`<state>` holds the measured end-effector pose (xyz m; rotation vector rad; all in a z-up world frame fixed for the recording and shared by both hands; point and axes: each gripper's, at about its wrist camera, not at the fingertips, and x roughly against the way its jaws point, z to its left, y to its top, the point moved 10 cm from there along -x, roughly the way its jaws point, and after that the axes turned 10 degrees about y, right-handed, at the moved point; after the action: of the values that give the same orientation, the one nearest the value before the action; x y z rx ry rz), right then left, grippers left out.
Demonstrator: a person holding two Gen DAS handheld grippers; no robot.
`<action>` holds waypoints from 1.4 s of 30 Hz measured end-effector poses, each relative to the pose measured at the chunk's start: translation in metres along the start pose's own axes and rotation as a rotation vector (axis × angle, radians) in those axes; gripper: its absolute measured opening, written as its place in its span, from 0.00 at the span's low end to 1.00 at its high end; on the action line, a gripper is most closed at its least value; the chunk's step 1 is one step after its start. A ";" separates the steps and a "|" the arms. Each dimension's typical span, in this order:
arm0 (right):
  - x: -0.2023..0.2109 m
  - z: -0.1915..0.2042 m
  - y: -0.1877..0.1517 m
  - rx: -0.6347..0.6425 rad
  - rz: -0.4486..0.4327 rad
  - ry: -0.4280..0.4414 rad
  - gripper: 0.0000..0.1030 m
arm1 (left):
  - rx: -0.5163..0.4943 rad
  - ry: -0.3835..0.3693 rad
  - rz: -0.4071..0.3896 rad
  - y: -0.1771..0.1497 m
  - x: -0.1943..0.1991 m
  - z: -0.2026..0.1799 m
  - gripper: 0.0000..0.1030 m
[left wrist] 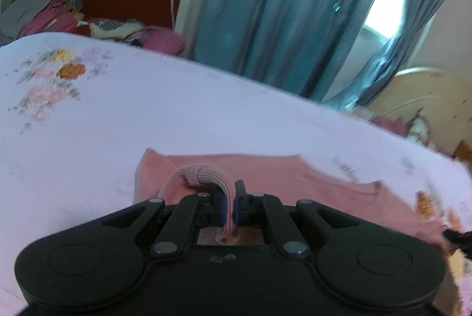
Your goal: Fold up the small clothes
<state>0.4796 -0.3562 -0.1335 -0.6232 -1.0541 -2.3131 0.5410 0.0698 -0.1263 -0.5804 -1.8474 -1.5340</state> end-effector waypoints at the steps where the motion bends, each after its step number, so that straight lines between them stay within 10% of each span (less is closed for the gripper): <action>1: -0.004 -0.005 0.001 -0.020 0.003 0.002 0.10 | -0.002 0.024 0.006 -0.003 -0.005 0.003 0.08; 4: -0.006 -0.016 0.008 -0.018 -0.010 -0.018 0.15 | -0.026 0.089 -0.012 -0.004 -0.008 0.012 0.20; 7: 0.003 -0.020 0.019 0.012 -0.051 -0.012 0.51 | 0.002 0.056 -0.017 0.001 -0.001 0.023 0.34; 11: 0.006 -0.012 0.026 0.132 -0.042 0.009 0.53 | 0.023 0.016 -0.081 0.016 0.017 0.036 0.66; 32: -0.067 -0.008 0.000 0.465 0.161 0.007 0.53 | -0.273 -0.033 0.093 -0.013 -0.063 -0.005 0.45; 36: -0.070 -0.001 -0.004 0.515 0.176 0.012 0.13 | -0.304 -0.049 0.064 -0.014 -0.060 -0.012 0.18; 42: -0.052 0.011 0.008 0.522 0.084 0.028 0.08 | -0.287 -0.061 -0.049 -0.002 -0.038 -0.017 0.11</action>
<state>0.5264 -0.3383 -0.1540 -0.4129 -1.5088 -1.8543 0.5686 0.0557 -0.1534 -0.7242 -1.7083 -1.8492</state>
